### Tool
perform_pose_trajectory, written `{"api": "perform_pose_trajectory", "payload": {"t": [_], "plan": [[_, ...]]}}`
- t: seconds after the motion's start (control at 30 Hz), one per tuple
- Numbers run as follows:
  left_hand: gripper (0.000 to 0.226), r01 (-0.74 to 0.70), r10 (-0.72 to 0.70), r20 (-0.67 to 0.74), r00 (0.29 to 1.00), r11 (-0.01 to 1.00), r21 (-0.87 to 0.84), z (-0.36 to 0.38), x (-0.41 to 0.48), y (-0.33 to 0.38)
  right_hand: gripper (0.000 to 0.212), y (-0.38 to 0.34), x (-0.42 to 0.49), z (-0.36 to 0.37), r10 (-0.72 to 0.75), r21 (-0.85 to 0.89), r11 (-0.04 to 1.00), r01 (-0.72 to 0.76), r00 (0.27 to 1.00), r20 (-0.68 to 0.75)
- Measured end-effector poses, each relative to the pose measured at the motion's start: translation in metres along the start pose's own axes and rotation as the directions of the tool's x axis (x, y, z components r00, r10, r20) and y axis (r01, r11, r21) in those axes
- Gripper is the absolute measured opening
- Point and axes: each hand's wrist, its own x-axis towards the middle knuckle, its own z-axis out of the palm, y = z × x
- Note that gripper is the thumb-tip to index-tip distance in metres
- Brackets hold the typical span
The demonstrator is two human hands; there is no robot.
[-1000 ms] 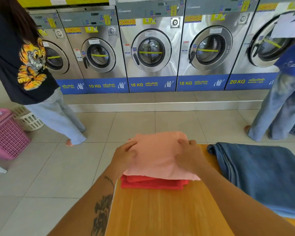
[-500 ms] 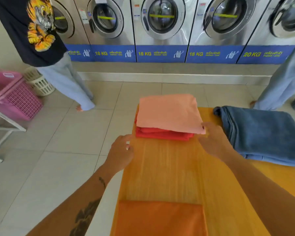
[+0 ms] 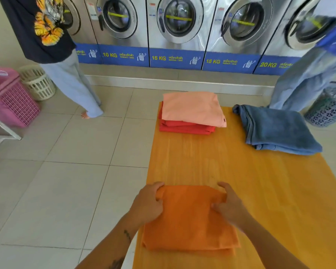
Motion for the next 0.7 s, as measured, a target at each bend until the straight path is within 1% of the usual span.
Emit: {"api": "perform_pose_trajectory", "payload": {"t": [0.07, 0.17, 0.2, 0.23, 0.3, 0.33, 0.4, 0.43, 0.5, 0.63, 0.7], "plan": [[0.059, 0.006, -0.004, 0.013, 1.0, 0.993, -0.117, -0.005, 0.003, 0.007, 0.067, -0.003, 0.0, -0.004, 0.021, 0.064, 0.998, -0.017, 0.998, -0.056], [0.056, -0.04, 0.03, -0.038, 0.999, 0.955, -0.295, -0.012, 0.006, 0.024, 0.065, -0.002, 0.007, -0.022, 0.019, 0.12, 0.993, 0.008, 0.975, -0.221], [0.058, -0.046, 0.041, -0.02, 0.999, 0.941, -0.336, -0.013, 0.007, 0.029, 0.067, -0.001, 0.01, -0.03, 0.028, 0.133, 0.991, 0.006, 0.967, -0.252], [0.064, -0.039, 0.053, 0.028, 0.998, 0.929, -0.367, -0.012, 0.008, 0.033, 0.071, 0.001, 0.012, -0.038, 0.055, 0.15, 0.988, -0.017, 0.966, -0.254], [0.075, -0.014, 0.063, 0.122, 0.991, 0.929, -0.369, -0.01, 0.009, 0.039, 0.081, 0.009, 0.013, -0.047, 0.133, 0.173, 0.98, -0.099, 0.971, -0.197], [0.078, -0.002, 0.058, 0.144, 0.988, 0.932, -0.362, -0.009, 0.009, 0.041, 0.085, 0.013, 0.012, -0.048, 0.164, 0.151, 0.979, -0.138, 0.97, -0.179], [0.081, 0.037, 0.028, 0.166, 0.986, 0.926, -0.375, -0.007, 0.009, 0.043, 0.088, 0.018, 0.009, -0.044, 0.17, 0.078, 0.984, -0.157, 0.966, -0.194], [0.081, 0.059, 0.008, 0.173, 0.985, 0.923, -0.38, -0.006, 0.009, 0.044, 0.089, 0.018, 0.008, -0.04, 0.164, 0.072, 0.986, -0.152, 0.966, -0.198], [0.081, 0.1, -0.022, 0.191, 0.981, 0.908, -0.407, -0.004, 0.01, 0.045, 0.092, 0.011, 0.005, -0.029, 0.156, 0.13, 0.982, -0.136, 0.975, -0.161], [0.078, 0.176, -0.039, 0.255, 0.966, 0.822, -0.541, -0.003, 0.013, 0.052, 0.097, -0.001, 0.005, -0.009, 0.155, 0.321, 0.938, -0.129, 0.986, -0.056], [0.071, 0.16, -0.037, 0.236, 0.971, 0.834, -0.529, -0.002, 0.014, 0.051, 0.097, -0.003, 0.001, -0.003, 0.13, 0.384, 0.916, -0.117, 0.991, -0.008]]}}
